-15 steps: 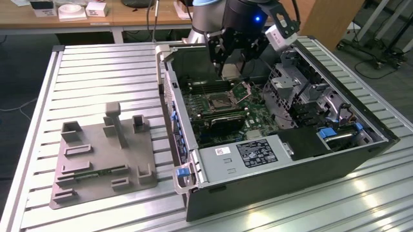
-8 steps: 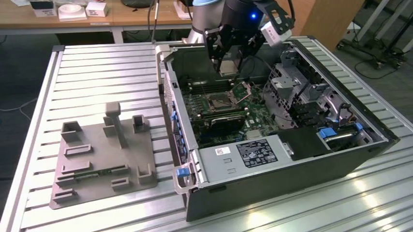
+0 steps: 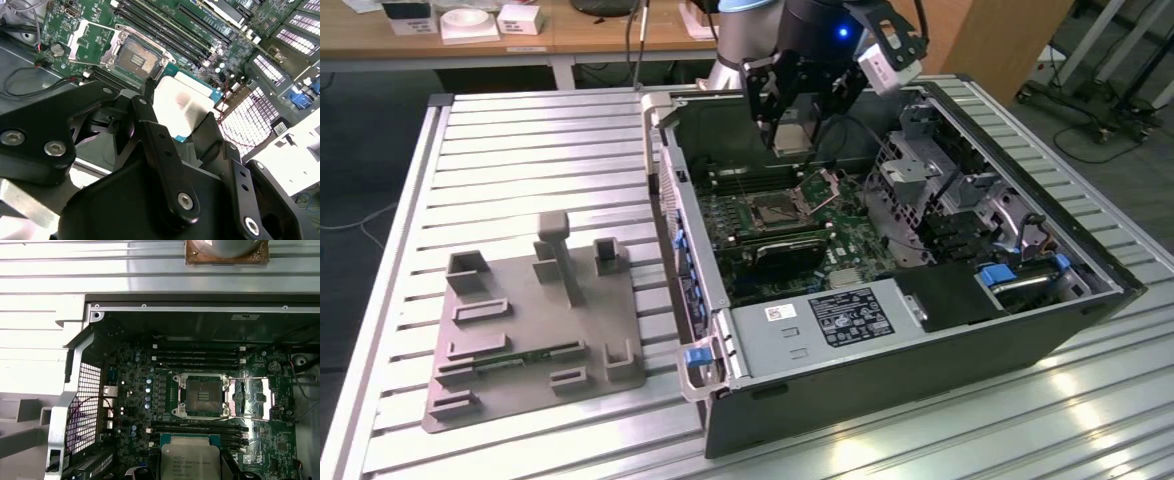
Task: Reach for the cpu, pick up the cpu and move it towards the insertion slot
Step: 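Pick up the cpu and move it towards the insertion slot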
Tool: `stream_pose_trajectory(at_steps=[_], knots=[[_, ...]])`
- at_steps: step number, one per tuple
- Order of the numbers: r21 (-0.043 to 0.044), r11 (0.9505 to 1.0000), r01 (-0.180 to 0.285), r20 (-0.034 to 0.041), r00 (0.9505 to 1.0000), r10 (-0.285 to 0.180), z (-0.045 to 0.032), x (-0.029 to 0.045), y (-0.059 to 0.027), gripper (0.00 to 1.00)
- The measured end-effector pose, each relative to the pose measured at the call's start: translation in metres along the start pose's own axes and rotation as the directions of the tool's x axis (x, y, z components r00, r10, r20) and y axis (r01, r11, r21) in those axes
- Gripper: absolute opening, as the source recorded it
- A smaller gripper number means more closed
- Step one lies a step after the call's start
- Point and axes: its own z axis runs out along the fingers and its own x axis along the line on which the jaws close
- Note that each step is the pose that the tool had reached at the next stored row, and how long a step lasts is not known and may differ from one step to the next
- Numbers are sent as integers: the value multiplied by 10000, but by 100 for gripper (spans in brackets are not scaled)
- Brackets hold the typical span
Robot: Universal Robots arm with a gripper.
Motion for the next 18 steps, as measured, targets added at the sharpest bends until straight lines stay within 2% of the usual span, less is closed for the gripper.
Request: stream_pose_trajectory(at_steps=[15,18], knots=[[-1,10000,-1,0,10000,1,18,-9,51,55],[0,10000,0,1,10000,0,28,-11,126,55]])
